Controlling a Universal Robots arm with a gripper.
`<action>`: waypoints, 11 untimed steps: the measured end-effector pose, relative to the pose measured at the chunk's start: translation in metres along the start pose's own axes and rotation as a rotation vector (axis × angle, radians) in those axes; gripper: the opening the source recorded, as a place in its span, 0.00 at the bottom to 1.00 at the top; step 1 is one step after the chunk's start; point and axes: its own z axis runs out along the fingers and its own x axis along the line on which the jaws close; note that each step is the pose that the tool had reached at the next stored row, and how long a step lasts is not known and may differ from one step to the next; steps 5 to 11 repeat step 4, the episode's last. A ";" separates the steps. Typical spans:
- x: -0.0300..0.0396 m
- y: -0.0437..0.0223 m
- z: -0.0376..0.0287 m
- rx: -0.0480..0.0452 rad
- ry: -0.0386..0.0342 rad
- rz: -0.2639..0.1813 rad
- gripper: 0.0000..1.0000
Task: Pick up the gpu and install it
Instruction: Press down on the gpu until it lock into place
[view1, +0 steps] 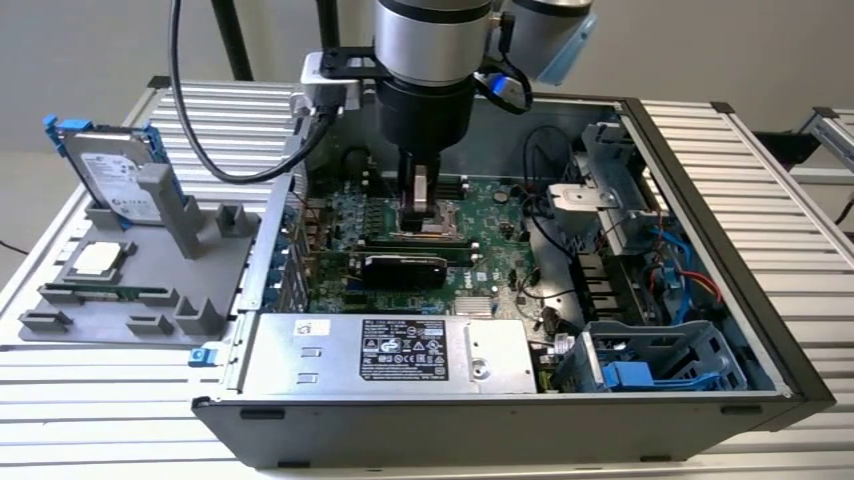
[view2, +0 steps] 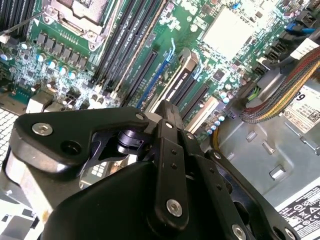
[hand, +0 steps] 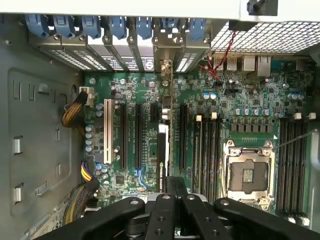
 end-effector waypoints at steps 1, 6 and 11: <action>0.0000 -0.0001 0.0000 0.0000 0.0000 0.000 0.00; 0.0000 -0.0003 0.0000 -0.0002 0.0000 0.000 0.00; 0.0000 -0.0003 0.0000 -0.0002 0.0000 0.000 0.00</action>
